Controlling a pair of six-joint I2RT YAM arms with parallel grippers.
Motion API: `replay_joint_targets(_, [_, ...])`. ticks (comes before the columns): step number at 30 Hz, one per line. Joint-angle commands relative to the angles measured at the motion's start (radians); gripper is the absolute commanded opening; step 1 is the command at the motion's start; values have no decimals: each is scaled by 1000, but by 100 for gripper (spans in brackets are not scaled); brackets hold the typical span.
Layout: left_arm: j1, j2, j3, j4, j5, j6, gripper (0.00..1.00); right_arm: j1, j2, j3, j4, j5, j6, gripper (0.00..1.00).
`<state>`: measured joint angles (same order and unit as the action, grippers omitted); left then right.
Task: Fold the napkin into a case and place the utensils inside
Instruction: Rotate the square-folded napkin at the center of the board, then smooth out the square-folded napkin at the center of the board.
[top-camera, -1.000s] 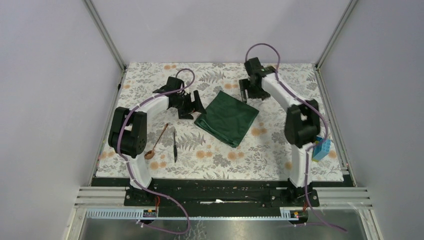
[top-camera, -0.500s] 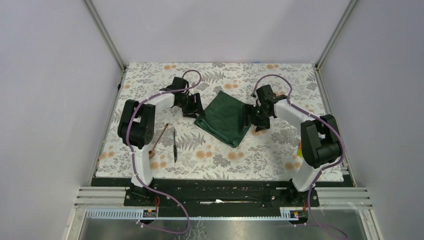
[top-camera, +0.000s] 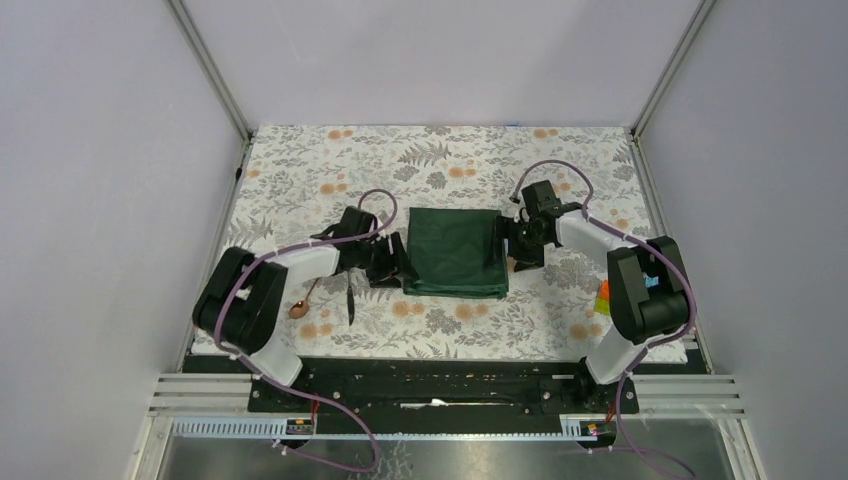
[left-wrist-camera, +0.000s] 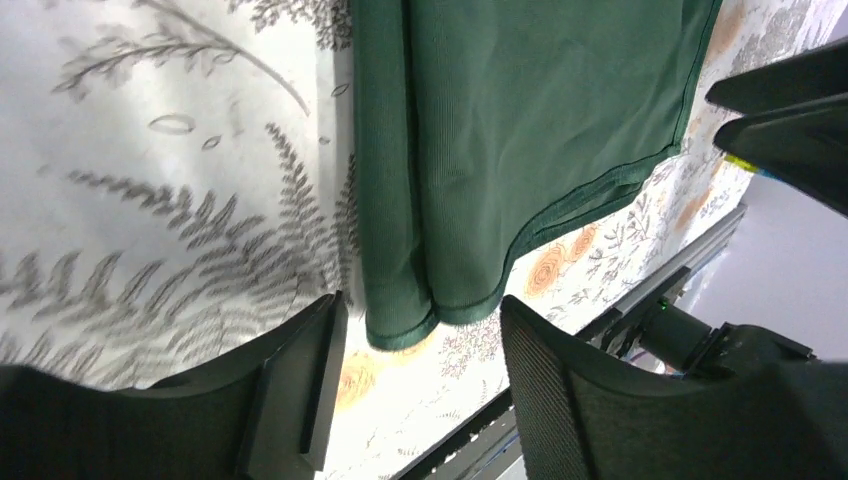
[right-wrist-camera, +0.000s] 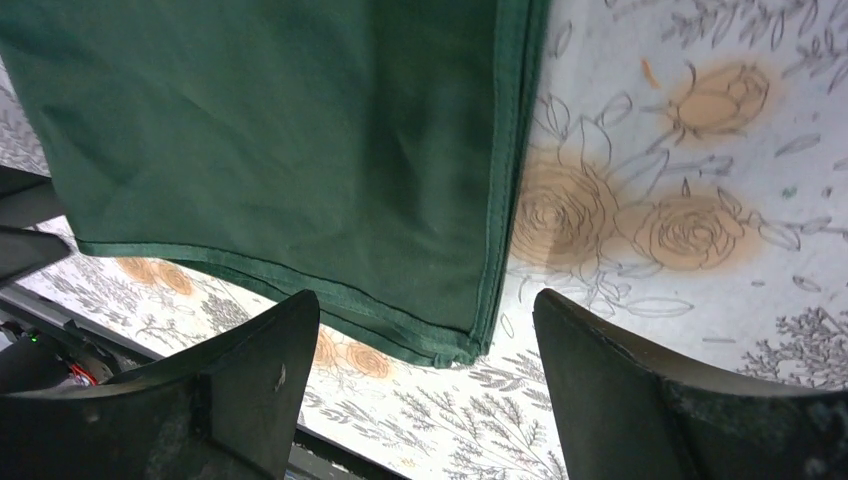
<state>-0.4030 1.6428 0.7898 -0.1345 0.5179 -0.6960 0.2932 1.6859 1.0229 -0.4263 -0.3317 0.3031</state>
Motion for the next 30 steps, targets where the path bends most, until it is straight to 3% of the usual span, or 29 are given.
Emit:
replay_joint_targets(1, [10,-140,6,-45,-99,-22,67,-12,-77,-54,12,6,7,85])
replay_joint_targets(5, [10,-207,17,-62,-71,-69,66,-36,-102,-91,28,-28,33,86])
replay_joint_targets(11, [-16,-172,7,5,3,-156,49,-66,-104,-106,51,-82,42,86])
replay_joint_targets(30, [-93,-61,-10,68,-61,-146,46,-83,-106,-135,70,-96,33,85])
